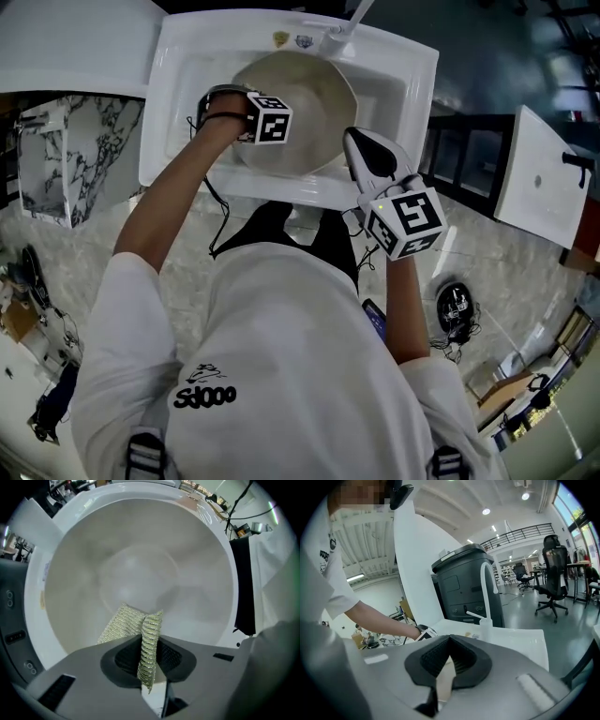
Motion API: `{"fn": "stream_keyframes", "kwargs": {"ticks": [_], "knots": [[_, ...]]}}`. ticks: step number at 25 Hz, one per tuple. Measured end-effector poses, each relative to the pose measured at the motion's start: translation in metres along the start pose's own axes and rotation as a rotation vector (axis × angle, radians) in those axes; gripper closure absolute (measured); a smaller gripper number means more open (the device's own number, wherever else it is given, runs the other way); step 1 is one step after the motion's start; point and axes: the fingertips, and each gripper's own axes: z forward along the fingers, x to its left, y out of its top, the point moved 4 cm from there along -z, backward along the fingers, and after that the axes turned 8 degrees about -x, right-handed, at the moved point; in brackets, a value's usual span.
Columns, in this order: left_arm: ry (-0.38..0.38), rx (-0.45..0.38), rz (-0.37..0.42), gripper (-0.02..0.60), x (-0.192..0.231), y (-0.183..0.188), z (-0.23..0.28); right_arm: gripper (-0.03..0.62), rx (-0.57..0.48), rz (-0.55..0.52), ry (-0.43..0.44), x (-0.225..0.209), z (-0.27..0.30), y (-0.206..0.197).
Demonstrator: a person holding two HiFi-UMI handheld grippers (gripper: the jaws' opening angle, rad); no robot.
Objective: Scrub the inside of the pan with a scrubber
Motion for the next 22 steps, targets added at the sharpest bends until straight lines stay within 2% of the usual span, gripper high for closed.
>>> {"fn": "stream_keyframes", "kwargs": {"ticks": [4,9,12,18,22], "knots": [[-0.117,0.007,-0.066,0.511,-0.024,0.0,-0.003,0.586,0.011,-0.002,0.044,-0.003,-0.005,0.002],[-0.202,-0.042,-0.172,0.511,-0.04,0.001,-0.013,0.586,0.02,0.006,0.076,-0.011,-0.013,0.0],[-0.252,-0.071,-0.208,0.511,-0.051,0.008,-0.017,0.586,0.026,0.004,0.09,-0.017,-0.019,0.001],[-0.363,-0.201,-0.295,0.511,-0.071,0.027,-0.022,0.586,0.02,-0.016,0.105,-0.031,-0.032,0.014],[-0.453,-0.339,-0.404,0.514,-0.087,0.041,-0.031,0.586,0.024,-0.016,0.096,-0.045,-0.045,0.019]]}}
